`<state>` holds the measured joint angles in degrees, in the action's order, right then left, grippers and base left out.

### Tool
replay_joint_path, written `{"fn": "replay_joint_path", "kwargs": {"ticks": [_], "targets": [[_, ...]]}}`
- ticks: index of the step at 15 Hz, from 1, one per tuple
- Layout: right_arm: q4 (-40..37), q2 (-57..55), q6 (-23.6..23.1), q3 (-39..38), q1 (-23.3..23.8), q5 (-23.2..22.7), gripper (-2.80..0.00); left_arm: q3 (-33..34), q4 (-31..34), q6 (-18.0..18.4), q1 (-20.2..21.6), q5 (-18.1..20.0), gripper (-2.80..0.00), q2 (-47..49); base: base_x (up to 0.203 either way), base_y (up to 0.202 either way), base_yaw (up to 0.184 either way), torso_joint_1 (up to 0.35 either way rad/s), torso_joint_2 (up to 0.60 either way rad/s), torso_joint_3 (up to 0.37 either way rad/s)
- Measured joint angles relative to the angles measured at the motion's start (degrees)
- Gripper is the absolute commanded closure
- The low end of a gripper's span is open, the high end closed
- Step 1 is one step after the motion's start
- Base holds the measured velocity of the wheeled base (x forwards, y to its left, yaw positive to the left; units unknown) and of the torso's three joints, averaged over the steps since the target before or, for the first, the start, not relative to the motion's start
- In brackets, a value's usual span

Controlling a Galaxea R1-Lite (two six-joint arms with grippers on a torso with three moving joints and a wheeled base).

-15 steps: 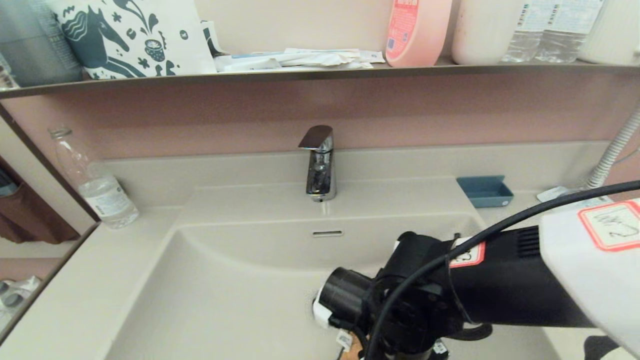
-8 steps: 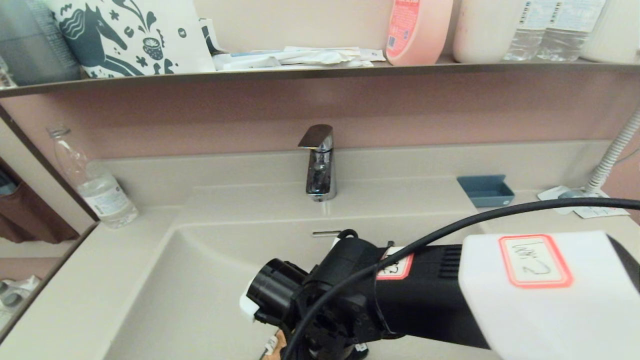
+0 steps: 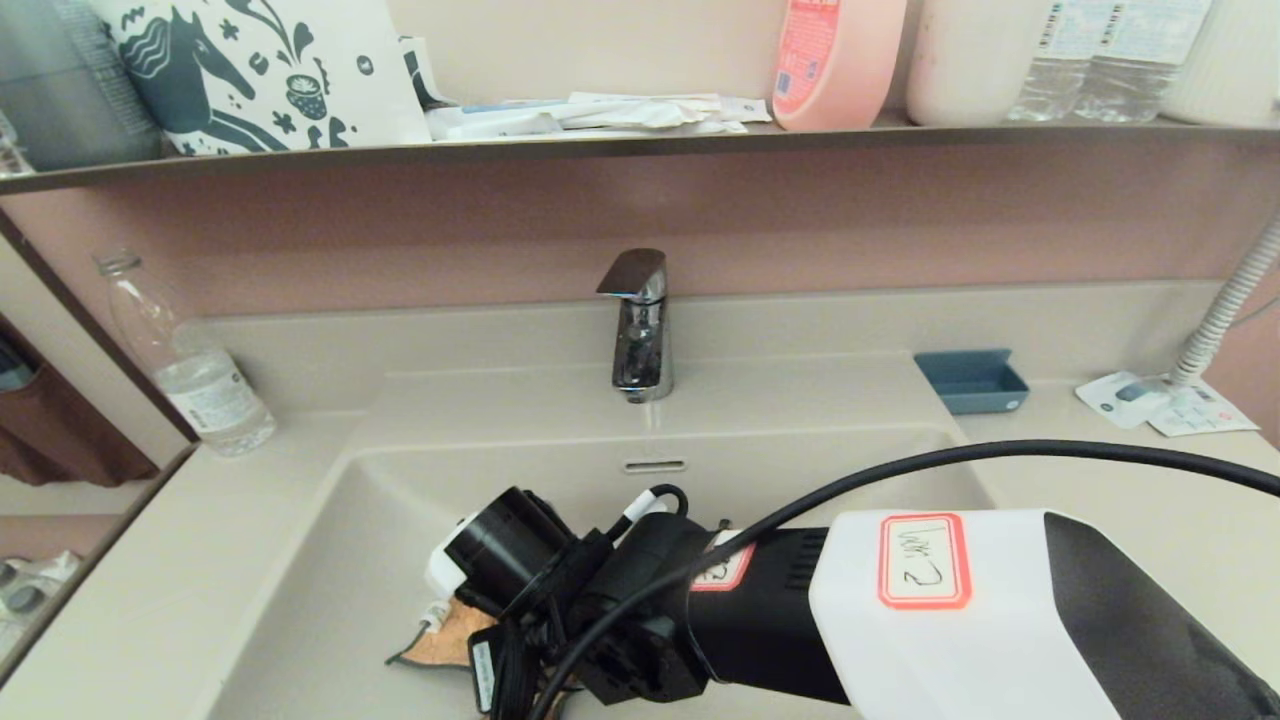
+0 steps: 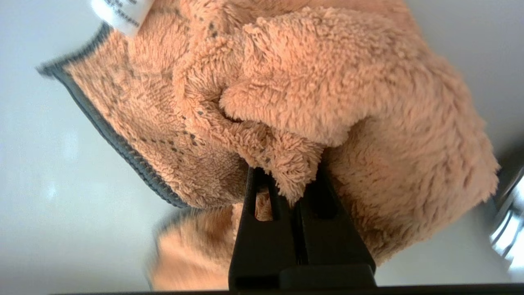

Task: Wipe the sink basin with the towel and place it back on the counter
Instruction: Wipe the sink

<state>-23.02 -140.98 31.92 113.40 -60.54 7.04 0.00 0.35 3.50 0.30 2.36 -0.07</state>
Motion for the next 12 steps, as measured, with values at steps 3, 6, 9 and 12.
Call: {"fn": "replay_joint_path", "kwargs": {"ticks": [3,6,9,12], "targets": [[4.33,-1.6,-3.76,0.13,2.67,6.55,0.0,0.0,0.0,0.0,0.0,-0.02,0.0,0.0,0.0,0.0,0.0,0.0,0.0,0.0],[5.02,-1.82,-4.9,-0.46,5.54,12.43,0.0,0.0,-0.02,-0.02,0.02,-0.02,0.0,0.0,0.0,0.0,0.0,0.0,0.0,0.0],[0.28,-0.24,-6.6,-2.23,7.18,16.45,0.0,0.0,-0.02,0.0,0.02,-0.03,0.0,0.0,0.0,0.0,0.0,0.0,0.0,0.0],[-3.67,2.79,-6.7,-6.01,9.27,18.77,0.0,0.0,0.0,0.0,-0.01,-0.02,0.0,0.0,0.0,0.0,0.0,0.0,0.0,0.0]]}}
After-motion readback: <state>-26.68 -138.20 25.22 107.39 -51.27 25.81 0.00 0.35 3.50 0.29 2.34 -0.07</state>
